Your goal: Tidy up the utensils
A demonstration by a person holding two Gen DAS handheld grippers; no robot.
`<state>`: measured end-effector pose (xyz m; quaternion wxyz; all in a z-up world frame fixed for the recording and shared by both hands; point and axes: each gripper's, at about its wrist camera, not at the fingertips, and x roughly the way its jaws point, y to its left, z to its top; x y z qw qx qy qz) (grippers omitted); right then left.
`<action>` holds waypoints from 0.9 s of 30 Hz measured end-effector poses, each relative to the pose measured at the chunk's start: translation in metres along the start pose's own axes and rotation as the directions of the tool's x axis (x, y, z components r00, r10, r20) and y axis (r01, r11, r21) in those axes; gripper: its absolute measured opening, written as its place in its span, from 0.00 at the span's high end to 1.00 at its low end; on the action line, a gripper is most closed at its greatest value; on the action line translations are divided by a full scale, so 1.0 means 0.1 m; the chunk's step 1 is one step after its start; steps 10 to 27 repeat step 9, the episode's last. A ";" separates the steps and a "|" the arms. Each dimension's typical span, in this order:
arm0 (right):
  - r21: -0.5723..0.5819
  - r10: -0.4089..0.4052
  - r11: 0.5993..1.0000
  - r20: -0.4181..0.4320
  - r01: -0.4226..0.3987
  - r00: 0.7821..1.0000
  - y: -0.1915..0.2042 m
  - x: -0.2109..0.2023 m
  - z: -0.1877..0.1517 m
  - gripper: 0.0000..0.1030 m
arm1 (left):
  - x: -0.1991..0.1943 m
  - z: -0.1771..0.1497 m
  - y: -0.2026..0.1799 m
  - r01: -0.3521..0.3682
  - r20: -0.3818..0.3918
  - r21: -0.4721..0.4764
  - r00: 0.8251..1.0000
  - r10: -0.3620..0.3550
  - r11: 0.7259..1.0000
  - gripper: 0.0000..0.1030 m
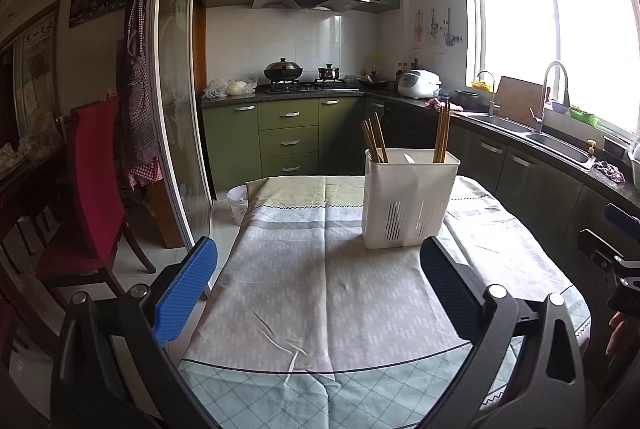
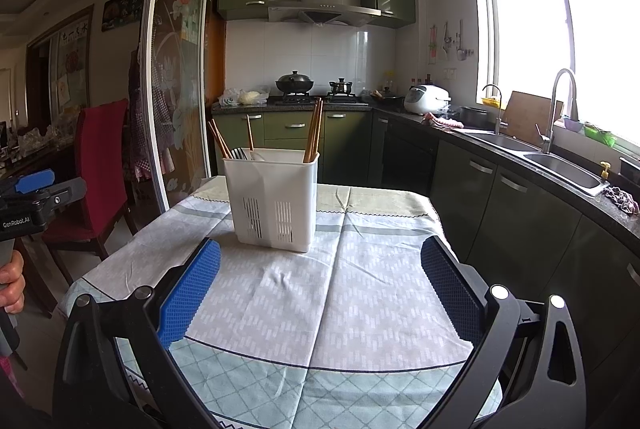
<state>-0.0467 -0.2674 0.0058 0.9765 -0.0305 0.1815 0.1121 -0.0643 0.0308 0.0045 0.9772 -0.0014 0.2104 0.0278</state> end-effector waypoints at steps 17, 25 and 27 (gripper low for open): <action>0.000 0.000 1.000 -0.001 0.000 1.000 -0.01 0.00 0.00 0.04 | 0.04 0.00 0.01 0.035 -0.024 -0.007 0.999 -0.035 0.999 0.06; 0.000 0.000 1.000 -0.001 0.000 1.000 -0.01 0.00 0.00 0.04 | 0.04 0.00 0.01 0.035 -0.024 -0.007 0.999 -0.035 0.999 0.06; 0.000 0.000 1.000 -0.001 0.000 1.000 -0.01 0.00 0.00 0.04 | 0.04 0.00 0.01 0.035 -0.024 -0.007 0.999 -0.035 0.999 0.06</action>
